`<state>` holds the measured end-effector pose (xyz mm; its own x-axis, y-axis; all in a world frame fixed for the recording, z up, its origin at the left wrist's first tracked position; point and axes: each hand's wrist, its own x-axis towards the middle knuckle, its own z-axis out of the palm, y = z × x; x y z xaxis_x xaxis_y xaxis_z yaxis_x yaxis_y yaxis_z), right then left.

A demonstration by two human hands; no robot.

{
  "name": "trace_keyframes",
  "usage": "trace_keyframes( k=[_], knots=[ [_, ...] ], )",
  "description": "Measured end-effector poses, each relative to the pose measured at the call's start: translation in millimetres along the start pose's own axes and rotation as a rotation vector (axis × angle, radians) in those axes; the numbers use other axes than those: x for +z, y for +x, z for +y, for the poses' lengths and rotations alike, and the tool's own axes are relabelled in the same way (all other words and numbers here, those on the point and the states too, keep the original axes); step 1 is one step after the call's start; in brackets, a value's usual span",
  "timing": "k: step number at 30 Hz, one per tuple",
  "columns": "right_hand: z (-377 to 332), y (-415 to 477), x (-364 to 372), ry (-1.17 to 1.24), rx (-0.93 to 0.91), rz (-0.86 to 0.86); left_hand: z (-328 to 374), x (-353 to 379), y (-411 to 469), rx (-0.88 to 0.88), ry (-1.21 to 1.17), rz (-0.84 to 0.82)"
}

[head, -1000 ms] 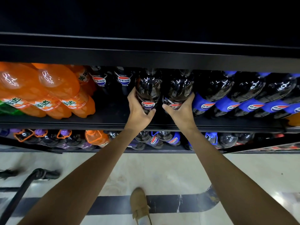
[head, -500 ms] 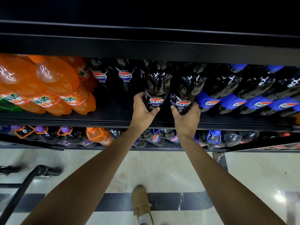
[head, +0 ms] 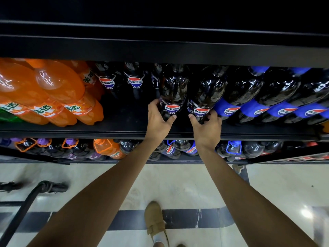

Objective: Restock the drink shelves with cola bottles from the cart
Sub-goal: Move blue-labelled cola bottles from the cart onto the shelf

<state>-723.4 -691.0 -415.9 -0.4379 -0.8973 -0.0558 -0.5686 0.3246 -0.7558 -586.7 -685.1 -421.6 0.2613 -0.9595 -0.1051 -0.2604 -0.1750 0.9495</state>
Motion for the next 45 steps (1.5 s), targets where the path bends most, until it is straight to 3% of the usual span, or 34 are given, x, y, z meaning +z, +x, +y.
trace_keyframes(
  k=[6, 10, 15, 18, 21, 29, 37, 45],
  knots=[
    [-2, -1, -2, -0.028, 0.006, -0.021, 2, 2, -3, -0.03, 0.036, 0.035],
    [-3, -4, -8, -0.027, -0.002, -0.086, 5, -1, -8, -0.068, 0.184, 0.041],
    [7, -20, -23, -0.234, -0.091, -0.236, 6, -15, -31, -0.127, 0.687, -0.068],
    [10, -33, -38, -0.418, -0.21, -0.383, 9, -32, -52, -0.013, 1.078, -0.193],
    [6, -53, -54, -0.582, -0.357, -0.441, 19, -48, -78, 0.065, 1.256, -0.215],
    [-46, -128, -97, -0.803, -0.67, -0.635, 67, -113, -164, 0.013, 1.344, -0.231],
    [-138, -212, -130, -0.769, -0.919, -0.719, 126, -227, -253, -0.089, 1.326, -0.093],
    [-251, -312, -108, -0.738, -1.251, -0.786, 155, -349, -336, -0.243, 1.294, 0.068]
  ],
)
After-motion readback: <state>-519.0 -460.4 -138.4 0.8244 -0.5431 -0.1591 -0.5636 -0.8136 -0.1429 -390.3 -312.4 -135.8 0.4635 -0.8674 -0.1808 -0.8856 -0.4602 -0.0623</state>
